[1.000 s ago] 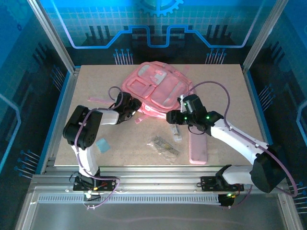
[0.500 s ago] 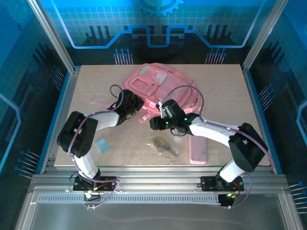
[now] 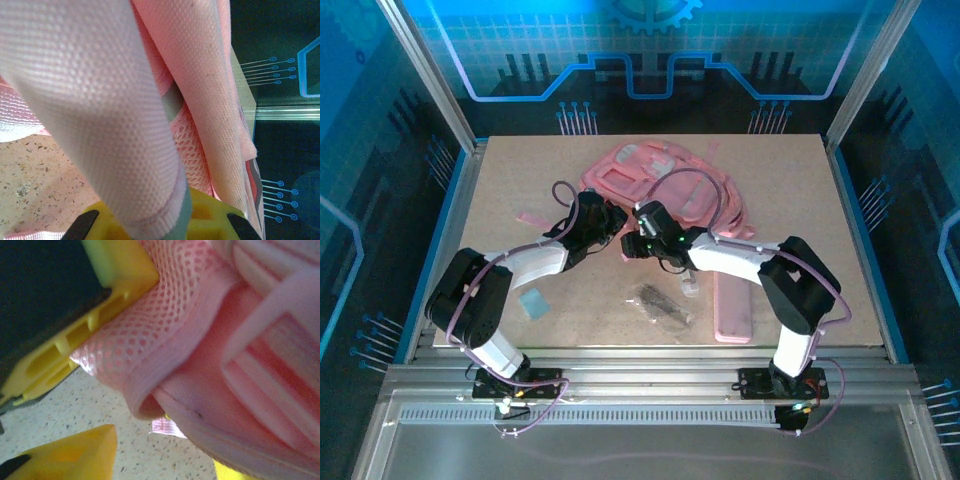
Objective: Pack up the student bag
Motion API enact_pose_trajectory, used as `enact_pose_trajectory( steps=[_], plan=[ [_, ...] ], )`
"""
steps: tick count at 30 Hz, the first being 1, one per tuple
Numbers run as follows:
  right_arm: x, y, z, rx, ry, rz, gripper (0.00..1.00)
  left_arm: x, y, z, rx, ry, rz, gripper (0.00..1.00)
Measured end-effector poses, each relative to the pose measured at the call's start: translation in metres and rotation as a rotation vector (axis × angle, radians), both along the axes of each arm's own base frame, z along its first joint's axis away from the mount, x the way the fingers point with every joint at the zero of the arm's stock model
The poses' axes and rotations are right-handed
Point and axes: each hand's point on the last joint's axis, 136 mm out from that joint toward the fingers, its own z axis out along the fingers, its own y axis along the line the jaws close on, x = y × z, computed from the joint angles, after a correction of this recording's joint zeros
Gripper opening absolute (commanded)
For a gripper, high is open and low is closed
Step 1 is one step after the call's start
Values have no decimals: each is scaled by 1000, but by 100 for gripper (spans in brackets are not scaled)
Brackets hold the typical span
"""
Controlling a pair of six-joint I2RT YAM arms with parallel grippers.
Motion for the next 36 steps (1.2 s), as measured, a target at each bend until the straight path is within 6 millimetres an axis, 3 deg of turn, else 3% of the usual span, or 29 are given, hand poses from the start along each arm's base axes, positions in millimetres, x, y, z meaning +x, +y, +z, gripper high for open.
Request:
enact_pose_trajectory(
  steps=[11,15,24,26,31,36],
  plan=[
    [21,-6,-9,-175,-68,-73,69,2,-2,5,-34,-7,16,0],
    [23,-11,-12,-221,-90,-100,67,1,-4,7,-38,-10,13,0],
    [39,-17,-8,-207,-154,-158,20,1,-1,11,-30,-21,31,0],
    [39,-14,-10,-181,-167,-138,3,1,0,11,-28,-21,33,0],
    [34,-5,-15,-97,-145,-70,0,-2,1,5,-23,-10,31,0],
    [26,-12,-6,40,-87,-6,0,0,1,7,-37,-13,17,0]
  ],
)
